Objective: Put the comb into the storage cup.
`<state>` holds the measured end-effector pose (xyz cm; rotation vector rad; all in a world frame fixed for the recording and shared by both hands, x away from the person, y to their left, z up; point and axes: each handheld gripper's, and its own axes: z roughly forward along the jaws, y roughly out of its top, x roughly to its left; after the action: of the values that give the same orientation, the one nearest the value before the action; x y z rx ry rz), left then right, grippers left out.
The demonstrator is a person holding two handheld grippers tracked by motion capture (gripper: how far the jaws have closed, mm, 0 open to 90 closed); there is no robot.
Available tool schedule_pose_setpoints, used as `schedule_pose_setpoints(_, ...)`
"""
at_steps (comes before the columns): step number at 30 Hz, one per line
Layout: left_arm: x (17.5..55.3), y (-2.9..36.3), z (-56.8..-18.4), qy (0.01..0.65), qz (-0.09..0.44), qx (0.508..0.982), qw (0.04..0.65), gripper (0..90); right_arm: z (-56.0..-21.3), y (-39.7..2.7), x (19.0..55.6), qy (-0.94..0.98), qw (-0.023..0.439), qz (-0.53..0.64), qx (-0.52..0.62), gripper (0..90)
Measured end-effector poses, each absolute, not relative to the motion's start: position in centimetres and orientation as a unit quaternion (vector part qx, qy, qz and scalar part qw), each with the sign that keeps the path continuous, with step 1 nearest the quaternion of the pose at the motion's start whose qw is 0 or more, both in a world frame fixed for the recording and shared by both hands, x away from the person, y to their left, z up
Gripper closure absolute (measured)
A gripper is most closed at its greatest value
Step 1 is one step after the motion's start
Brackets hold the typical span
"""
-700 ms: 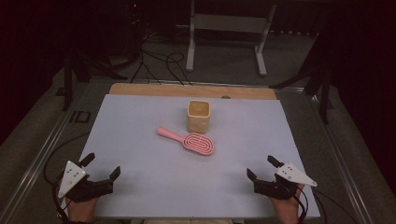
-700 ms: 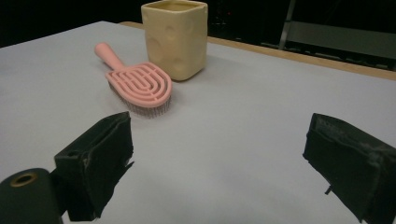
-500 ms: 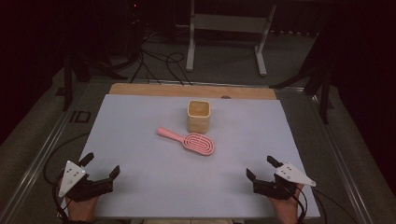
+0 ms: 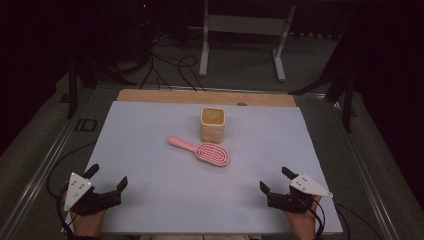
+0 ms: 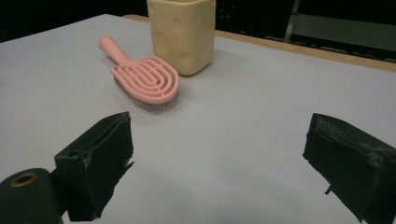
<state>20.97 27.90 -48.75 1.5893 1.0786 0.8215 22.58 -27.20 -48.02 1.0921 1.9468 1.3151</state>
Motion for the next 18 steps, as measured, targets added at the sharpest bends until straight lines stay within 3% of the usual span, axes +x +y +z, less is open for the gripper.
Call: schedule_pose_setpoints(18,20.8,27.8,-49.0,0.455,0.345,0.653,0.497,0.1,-47.2,-24.3,23.7,0.746,0.25,0.487,0.379,7.8)
